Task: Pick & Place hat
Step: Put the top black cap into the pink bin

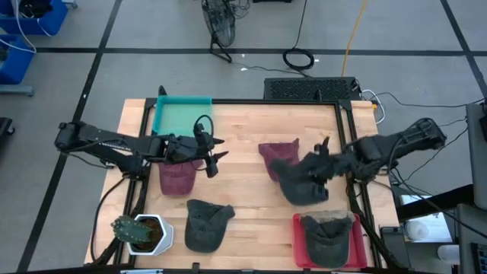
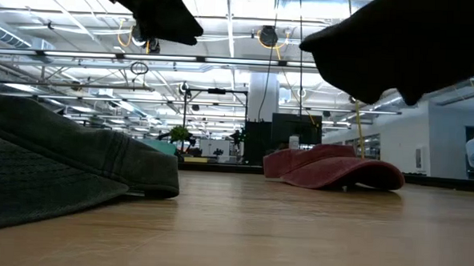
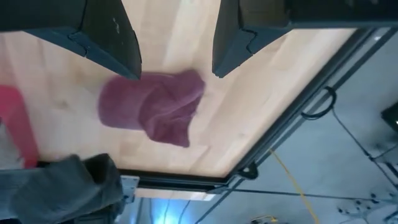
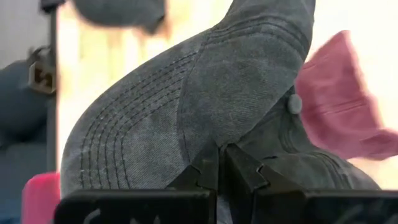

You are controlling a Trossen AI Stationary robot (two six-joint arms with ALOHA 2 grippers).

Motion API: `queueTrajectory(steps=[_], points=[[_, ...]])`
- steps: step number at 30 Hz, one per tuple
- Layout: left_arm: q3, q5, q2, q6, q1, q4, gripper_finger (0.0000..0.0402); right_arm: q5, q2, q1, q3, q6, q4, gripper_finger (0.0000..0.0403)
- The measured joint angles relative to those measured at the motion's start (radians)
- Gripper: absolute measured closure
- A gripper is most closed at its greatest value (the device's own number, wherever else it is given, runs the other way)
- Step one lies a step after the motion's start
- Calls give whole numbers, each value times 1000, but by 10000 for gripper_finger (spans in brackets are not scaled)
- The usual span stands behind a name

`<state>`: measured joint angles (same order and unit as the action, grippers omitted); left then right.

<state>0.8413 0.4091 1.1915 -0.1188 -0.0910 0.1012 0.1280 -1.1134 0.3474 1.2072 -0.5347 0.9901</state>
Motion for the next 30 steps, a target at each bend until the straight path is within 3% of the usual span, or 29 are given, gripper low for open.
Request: queueTrajectory(steps=[4,8,14,22,30], points=[[0,0,0,0,-33,1,202,-6,-41,110,0,-101,-5,397],[0,-1,0,-4,-51,1,202,-78,-52,170,0,-228,-5,397],[0,2,0,-11,-61,1,202,-182,-52,226,43,-397,42,397],[0,3,0,1,-59,0,202,-229,-51,253,161,-549,144,397],[0,3,0,2,-59,-1,202,-328,-61,336,174,-798,143,397]])
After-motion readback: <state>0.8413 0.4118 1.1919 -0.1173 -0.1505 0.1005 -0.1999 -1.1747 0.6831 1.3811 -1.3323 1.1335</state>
